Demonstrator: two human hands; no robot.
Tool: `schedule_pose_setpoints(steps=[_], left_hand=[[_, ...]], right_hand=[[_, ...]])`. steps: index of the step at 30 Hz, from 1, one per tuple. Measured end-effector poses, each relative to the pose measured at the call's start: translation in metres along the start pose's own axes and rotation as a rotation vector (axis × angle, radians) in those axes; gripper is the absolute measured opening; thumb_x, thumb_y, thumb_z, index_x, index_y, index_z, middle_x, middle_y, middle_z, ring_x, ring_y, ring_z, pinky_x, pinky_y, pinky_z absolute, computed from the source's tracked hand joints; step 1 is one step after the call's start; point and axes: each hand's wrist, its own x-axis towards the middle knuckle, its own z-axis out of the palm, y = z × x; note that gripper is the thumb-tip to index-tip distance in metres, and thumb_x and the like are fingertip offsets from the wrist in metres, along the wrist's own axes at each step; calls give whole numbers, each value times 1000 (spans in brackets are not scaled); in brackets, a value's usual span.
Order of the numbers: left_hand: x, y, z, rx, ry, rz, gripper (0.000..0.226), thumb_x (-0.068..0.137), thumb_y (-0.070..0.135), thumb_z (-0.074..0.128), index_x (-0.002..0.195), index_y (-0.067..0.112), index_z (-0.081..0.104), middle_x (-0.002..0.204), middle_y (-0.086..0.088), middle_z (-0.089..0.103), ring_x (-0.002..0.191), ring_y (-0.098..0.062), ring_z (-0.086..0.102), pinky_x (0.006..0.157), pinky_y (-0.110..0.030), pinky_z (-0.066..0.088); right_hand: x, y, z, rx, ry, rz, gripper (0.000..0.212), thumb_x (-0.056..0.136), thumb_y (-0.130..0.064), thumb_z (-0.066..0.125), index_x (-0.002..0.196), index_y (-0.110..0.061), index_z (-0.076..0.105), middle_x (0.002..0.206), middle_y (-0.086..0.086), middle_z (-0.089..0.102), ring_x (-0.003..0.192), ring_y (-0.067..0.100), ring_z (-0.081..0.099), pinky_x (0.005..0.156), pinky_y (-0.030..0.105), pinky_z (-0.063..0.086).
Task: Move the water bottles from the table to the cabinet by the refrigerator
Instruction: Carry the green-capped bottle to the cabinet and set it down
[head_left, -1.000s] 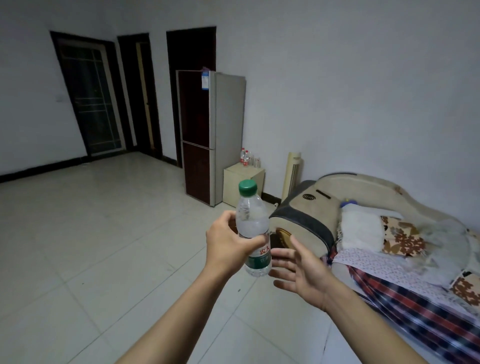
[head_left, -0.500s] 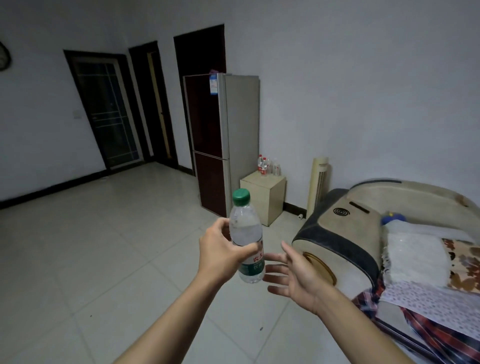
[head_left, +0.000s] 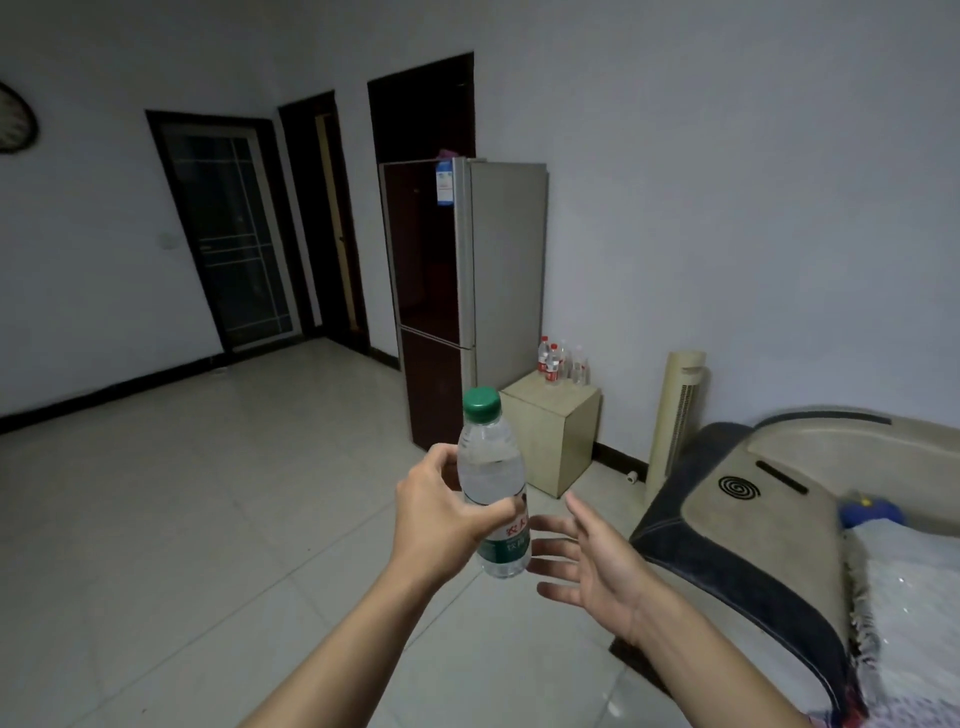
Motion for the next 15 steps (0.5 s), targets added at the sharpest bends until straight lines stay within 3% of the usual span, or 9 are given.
schedule_pose_setpoints(steps=[4, 9, 15], left_hand=[[71, -35, 8, -38, -36, -4, 62, 47, 44, 87, 103, 29, 63, 100, 13, 71, 94, -5, 67, 75, -24, 60], [168, -56, 13, -67, -89, 43, 53, 53, 33, 91, 99, 29, 64, 93, 13, 71, 87, 5, 64, 65, -12, 54], [263, -89, 28, -131, -112, 4, 51, 55, 29, 92, 99, 27, 65, 93, 12, 73, 85, 8, 66, 70, -18, 59]], right_hand=[[60, -25, 6, 2, 53, 28, 56, 97, -59, 39, 120, -15, 64, 117, 16, 68, 110, 31, 65, 93, 47, 51], [139, -78, 19, -13, 110, 37, 61, 96, -60, 38, 126, -12, 61, 122, 18, 65, 113, 32, 62, 96, 48, 49], [223, -115, 15, 24, 154, 24, 62, 95, -62, 38, 123, -13, 64, 122, 17, 66, 116, 31, 61, 94, 45, 50]])
